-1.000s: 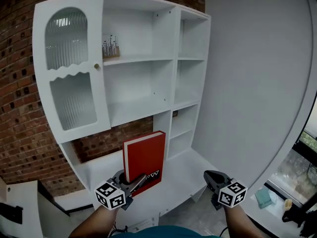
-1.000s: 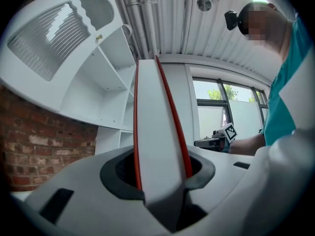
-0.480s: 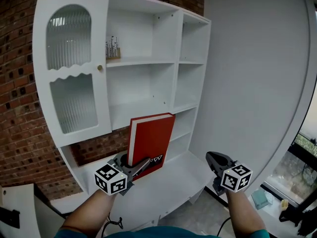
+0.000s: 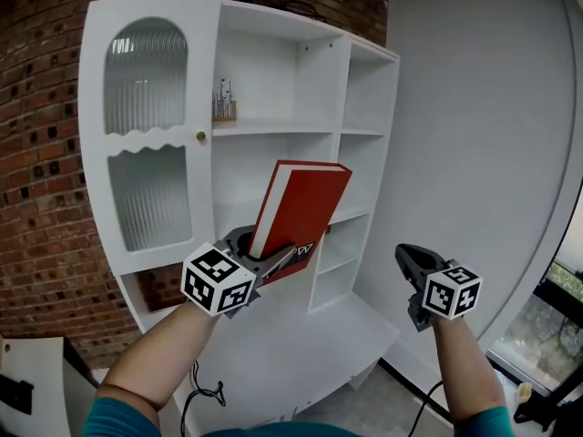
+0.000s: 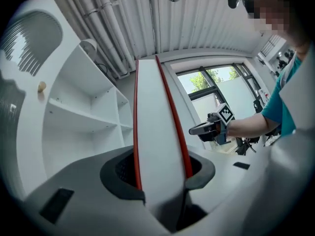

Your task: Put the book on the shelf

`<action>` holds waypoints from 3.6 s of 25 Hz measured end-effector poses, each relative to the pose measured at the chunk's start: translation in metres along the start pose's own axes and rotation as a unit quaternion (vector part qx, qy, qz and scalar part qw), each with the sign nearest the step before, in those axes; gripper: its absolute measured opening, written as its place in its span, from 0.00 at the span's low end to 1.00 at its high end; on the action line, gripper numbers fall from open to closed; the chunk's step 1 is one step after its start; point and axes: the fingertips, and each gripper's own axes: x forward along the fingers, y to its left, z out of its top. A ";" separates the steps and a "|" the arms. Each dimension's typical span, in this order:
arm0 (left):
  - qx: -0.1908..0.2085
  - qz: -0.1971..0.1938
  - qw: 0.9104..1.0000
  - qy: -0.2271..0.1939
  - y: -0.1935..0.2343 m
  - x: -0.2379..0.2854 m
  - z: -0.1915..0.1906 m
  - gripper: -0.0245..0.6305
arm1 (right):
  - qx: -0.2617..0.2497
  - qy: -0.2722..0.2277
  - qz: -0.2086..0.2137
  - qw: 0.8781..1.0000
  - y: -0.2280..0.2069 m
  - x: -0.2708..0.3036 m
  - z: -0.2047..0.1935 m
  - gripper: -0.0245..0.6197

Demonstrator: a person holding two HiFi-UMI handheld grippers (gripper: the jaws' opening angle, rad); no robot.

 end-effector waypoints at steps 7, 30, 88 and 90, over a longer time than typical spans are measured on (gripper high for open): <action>0.077 0.021 0.996 0.030 0.027 0.028 0.037 0.32 | 0.022 -0.008 -0.003 1.000 -0.022 0.023 0.027 0.07; 0.348 0.135 0.911 0.173 0.119 0.096 0.141 0.31 | 0.018 -0.042 -0.039 0.998 -0.084 0.059 0.123 0.07; 0.464 0.165 0.729 0.476 0.264 0.136 0.071 0.35 | 0.014 0.011 -0.084 0.996 -0.140 0.091 0.094 0.07; 0.459 0.162 0.729 0.481 0.266 0.136 0.070 0.36 | 0.018 0.009 -0.085 0.996 -0.144 0.089 0.092 0.07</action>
